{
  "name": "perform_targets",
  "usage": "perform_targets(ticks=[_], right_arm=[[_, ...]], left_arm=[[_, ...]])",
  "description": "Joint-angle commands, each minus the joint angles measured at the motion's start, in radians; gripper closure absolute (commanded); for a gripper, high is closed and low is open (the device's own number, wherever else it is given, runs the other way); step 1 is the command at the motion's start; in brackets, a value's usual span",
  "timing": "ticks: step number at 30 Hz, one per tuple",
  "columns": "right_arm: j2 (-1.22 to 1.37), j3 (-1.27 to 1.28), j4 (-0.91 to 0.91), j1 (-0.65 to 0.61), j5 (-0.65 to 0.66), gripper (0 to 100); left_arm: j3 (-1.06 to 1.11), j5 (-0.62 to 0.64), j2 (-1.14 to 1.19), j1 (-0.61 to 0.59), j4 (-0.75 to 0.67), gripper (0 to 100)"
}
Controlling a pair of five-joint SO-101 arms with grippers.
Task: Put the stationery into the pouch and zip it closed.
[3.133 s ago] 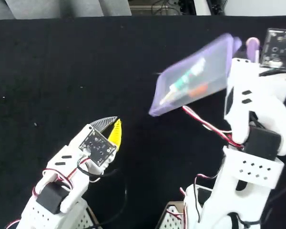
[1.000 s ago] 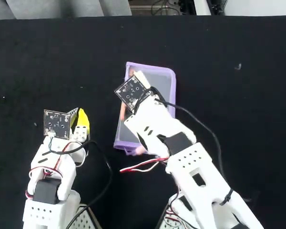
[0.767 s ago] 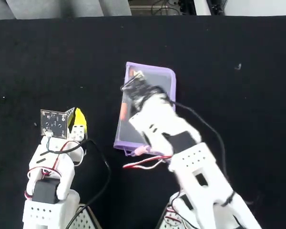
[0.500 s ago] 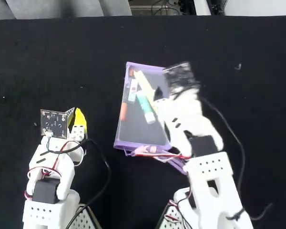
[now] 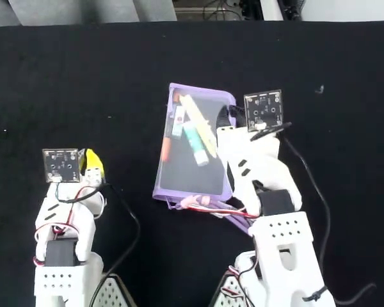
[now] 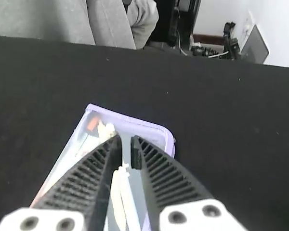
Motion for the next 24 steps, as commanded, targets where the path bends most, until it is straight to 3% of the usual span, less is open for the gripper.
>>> perform_targets(ticks=[1, 8, 15, 24], right_arm=[[-0.03, 0.015, -0.084, 0.035, -0.006, 97.0], [-0.03, 0.084, -0.278, 0.169, -0.009, 97.1], [-0.059, 0.096, -0.311, 0.189, -0.012, 98.7], [-0.512, 0.291, -0.31, 0.227, -0.124, 98.7]], left_arm=[[-0.024, 0.112, -0.012, -0.035, -0.023, 97], [-0.085, 0.124, -0.012, -0.038, 0.075, 97], [-0.107, 0.13, -0.048, -0.038, 0.141, 97], [-0.248, 0.13, -0.048, -0.038, 0.311, 97]])
